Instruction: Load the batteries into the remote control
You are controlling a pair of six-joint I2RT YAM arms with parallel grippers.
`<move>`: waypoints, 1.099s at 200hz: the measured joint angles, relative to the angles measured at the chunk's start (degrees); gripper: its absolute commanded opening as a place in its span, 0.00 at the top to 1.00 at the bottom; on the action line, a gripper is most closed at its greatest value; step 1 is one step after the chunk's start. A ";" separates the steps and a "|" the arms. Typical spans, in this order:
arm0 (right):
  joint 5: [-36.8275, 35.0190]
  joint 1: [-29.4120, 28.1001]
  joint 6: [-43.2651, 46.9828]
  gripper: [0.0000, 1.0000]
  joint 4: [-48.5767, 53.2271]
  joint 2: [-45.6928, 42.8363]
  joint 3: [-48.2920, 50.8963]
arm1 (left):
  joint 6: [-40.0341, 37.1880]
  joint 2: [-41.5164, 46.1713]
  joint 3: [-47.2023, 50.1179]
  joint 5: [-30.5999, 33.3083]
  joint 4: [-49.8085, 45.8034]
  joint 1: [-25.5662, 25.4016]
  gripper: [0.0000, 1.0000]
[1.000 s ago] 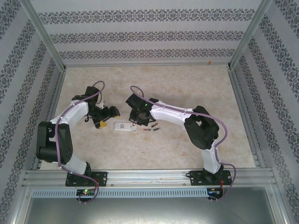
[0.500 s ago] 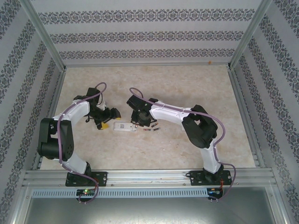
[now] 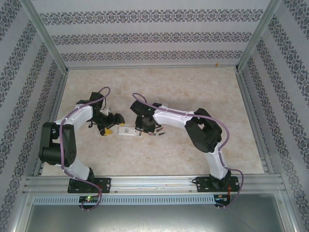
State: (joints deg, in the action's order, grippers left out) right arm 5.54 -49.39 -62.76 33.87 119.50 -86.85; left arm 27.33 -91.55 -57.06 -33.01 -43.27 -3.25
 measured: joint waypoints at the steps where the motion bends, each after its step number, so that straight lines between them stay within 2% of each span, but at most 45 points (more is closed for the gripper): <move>1: 0.00 0.00 0.00 0.83 -0.02 0.04 0.00 | 0.00 0.00 0.02 0.00 0.00 0.00 0.15; 17: 0.09 0.00 0.15 0.81 0.02 0.13 -0.09 | 0.00 0.00 0.28 0.00 0.00 0.00 0.15; 56: 0.09 0.00 0.61 0.70 1.05 0.13 -0.15 | 0.00 0.11 0.37 0.02 0.02 0.00 0.15; 106: 0.04 0.00 1.25 0.65 2.14 0.11 -1.51 | -0.02 0.20 0.98 0.00 0.07 0.00 0.15; 125: 0.02 0.00 1.01 0.67 2.25 -0.09 -1.57 | -0.22 0.20 0.98 0.00 0.07 0.00 0.17; 181: -0.63 0.00 -1.55 0.75 3.28 -0.39 -1.57 | -4.07 -3.19 -1.81 0.04 0.00 0.00 0.32; 220: -0.61 0.00 -1.84 0.79 3.23 -0.39 -1.57 | -6.88 -7.28 -4.07 -0.04 -0.07 0.00 0.36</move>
State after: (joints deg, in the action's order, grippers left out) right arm 4.93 -49.39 -64.60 37.10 119.11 -88.42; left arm 20.45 -98.83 -61.12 -33.06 -43.33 -3.25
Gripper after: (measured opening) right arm 0.221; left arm 0.649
